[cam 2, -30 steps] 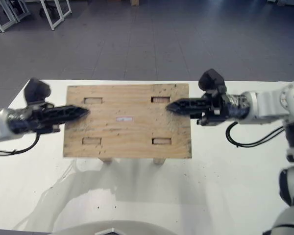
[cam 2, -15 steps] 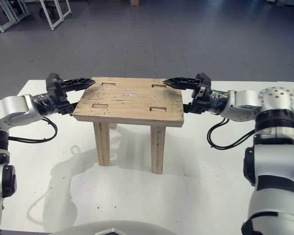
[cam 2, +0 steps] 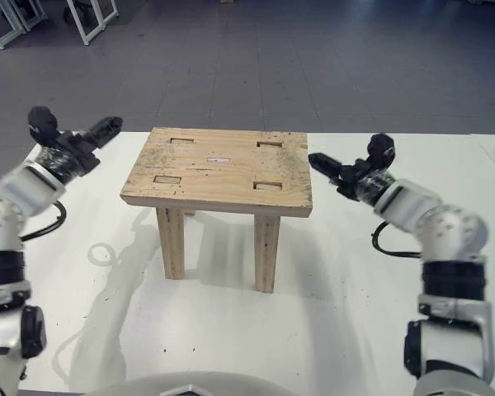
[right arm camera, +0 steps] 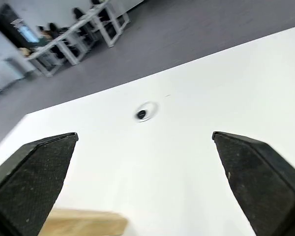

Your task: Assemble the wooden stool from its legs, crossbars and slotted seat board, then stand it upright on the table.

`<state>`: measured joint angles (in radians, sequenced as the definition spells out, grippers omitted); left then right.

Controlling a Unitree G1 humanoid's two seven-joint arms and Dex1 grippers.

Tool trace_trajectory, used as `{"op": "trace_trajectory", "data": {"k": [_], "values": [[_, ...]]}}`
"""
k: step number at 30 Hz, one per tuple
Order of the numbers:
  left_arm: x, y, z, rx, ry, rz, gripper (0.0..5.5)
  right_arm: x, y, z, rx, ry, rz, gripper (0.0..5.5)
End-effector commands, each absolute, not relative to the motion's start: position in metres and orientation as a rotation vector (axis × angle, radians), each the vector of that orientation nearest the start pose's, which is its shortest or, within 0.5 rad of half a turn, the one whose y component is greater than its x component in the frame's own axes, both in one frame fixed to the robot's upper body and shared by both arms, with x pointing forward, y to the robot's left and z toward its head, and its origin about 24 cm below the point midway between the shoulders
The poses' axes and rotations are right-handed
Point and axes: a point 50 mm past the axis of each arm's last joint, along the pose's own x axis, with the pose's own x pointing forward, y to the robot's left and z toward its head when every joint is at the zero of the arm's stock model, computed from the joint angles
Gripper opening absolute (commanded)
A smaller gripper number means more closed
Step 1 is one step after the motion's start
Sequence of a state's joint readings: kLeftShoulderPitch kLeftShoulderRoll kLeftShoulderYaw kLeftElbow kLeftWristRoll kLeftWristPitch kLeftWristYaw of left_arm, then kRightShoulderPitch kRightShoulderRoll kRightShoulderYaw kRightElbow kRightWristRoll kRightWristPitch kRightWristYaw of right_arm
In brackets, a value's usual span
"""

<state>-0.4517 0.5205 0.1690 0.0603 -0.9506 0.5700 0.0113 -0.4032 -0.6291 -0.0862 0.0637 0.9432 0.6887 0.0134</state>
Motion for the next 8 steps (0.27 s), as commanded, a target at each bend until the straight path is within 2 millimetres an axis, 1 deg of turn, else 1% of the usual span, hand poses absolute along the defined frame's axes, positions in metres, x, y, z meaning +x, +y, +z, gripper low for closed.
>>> {"op": "trace_trajectory", "data": {"k": [1,2,4,8], "values": [[0.296,0.2,0.104,-0.195,0.039,-0.052,4.73,0.294,-0.203,0.098,0.052,0.152,0.03,5.05],[0.29,0.197,0.096,-0.151,0.043,-0.048,4.73,0.29,-0.198,0.094,0.04,0.14,0.051,5.05],[0.283,0.193,0.089,-0.097,0.045,-0.048,4.73,0.286,-0.19,0.092,0.015,0.124,0.085,5.05],[0.283,0.189,0.089,-0.082,0.042,-0.037,4.73,0.284,-0.185,0.091,-0.025,0.107,0.087,5.05]]}}
